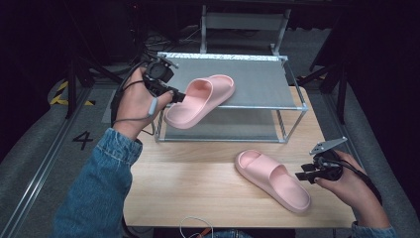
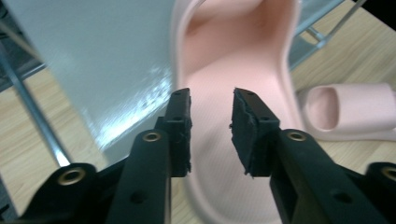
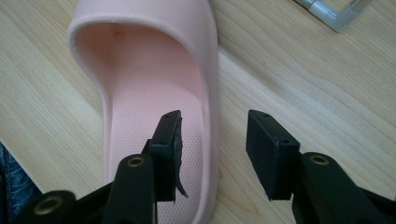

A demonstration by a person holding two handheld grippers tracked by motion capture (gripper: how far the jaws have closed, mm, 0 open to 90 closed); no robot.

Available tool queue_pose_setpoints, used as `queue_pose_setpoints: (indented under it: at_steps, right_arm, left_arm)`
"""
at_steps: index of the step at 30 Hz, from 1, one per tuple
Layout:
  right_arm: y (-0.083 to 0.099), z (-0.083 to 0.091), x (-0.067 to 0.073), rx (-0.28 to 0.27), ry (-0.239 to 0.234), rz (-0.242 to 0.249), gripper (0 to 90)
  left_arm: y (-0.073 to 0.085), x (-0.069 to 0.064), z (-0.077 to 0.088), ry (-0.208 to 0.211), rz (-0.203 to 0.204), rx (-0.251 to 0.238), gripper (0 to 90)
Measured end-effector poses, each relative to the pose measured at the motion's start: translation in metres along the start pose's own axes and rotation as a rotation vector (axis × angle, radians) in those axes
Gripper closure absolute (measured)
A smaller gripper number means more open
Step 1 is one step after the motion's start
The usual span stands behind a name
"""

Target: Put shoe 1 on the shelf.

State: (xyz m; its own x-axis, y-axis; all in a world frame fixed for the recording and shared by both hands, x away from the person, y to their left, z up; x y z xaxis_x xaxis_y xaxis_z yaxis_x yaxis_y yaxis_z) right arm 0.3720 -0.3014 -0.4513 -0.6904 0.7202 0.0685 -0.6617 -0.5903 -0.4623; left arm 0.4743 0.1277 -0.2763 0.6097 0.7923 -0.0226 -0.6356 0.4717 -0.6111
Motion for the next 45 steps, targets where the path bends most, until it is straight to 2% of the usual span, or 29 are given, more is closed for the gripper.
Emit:
queue_pose_setpoints:
  at_steps: [5, 9, 11, 12, 17, 22, 25, 32, 34, 35, 37, 39, 41, 42, 43, 45]
  right_arm:
    - [-0.001, -0.004, 0.001, 0.006, -0.01, 0.007, 56.7]
    - [-0.001, -0.004, 0.0, 0.01, -0.006, 0.007, 56.7]
    - [0.0, -0.005, 0.0, 0.01, -0.008, 0.007, 56.6]
    - [0.0, -0.005, 0.001, 0.01, -0.012, 0.003, 56.6]
    - [0.003, -0.005, 0.0, 0.012, -0.011, -0.001, 56.6]
    - [0.004, -0.004, 0.001, 0.011, -0.015, -0.003, 56.5]
    - [0.004, -0.005, 0.001, 0.01, -0.018, -0.003, 56.5]
    - [0.005, -0.004, 0.0, 0.007, -0.015, -0.005, 56.5]
    - [0.004, -0.005, 0.0, 0.009, -0.017, -0.004, 56.5]
    - [0.004, -0.005, 0.001, 0.01, -0.018, -0.004, 56.5]
    - [0.004, -0.005, 0.001, 0.011, -0.019, -0.001, 56.4]
    - [0.004, -0.006, 0.002, 0.013, -0.019, -0.001, 56.5]
    - [0.003, -0.006, 0.002, 0.014, -0.02, -0.001, 56.5]
    - [0.003, -0.006, 0.003, 0.015, -0.021, -0.001, 56.5]
    - [0.003, -0.006, 0.003, 0.014, -0.022, -0.001, 56.5]
    - [0.003, -0.006, 0.003, 0.012, -0.022, 0.0, 56.5]
  left_arm:
    - [0.022, 0.024, -0.004, -0.043, 0.047, 0.036, 78.0]
    - [0.028, 0.028, -0.008, -0.041, 0.06, 0.051, 80.4]
    - [0.032, 0.028, -0.012, -0.02, 0.063, 0.059, 81.0]
    - [0.036, 0.022, -0.016, 0.054, 0.056, 0.063, 80.9]
    - [0.039, 0.014, -0.019, 0.066, 0.038, 0.068, 81.9]
    - [0.035, -0.006, -0.019, 0.15, 0.011, 0.042, 81.8]
    - [0.032, -0.019, -0.021, 0.179, -0.026, 0.041, 81.1]
    - [0.033, -0.033, -0.01, 0.143, -0.068, 0.02, 80.2]
    - [0.038, -0.043, -0.002, 0.158, -0.091, 0.023, 81.4]
    - [0.038, -0.043, -0.002, 0.158, -0.091, 0.023, 81.9]
    - [0.044, -0.063, 0.005, 0.204, -0.129, 0.031, 82.3]
    - [0.047, -0.077, 0.007, 0.234, -0.156, 0.047, 82.5]
    - [0.05, -0.089, 0.007, 0.261, -0.184, 0.062, 82.4]
    - [0.05, -0.089, 0.007, 0.261, -0.184, 0.062, 82.4]
    - [0.052, -0.099, 0.005, 0.287, -0.205, 0.082, 82.5]
    - [0.053, -0.106, 0.003, 0.304, -0.22, 0.1, 82.4]
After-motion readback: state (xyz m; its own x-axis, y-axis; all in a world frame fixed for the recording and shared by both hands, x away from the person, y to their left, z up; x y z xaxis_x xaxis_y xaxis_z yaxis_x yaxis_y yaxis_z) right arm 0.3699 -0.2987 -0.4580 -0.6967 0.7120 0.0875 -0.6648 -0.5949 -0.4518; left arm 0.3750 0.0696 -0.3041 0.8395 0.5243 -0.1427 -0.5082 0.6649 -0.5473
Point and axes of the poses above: each handheld gripper's, and its own axes: z roughly backward along the jaws, y roughly out of its underside, x roughly to its left, the point moved 7 cm from there along -z, roughly forward along the jaws, and after that the axes turned 1 degree about x, right-handed, at the moved point
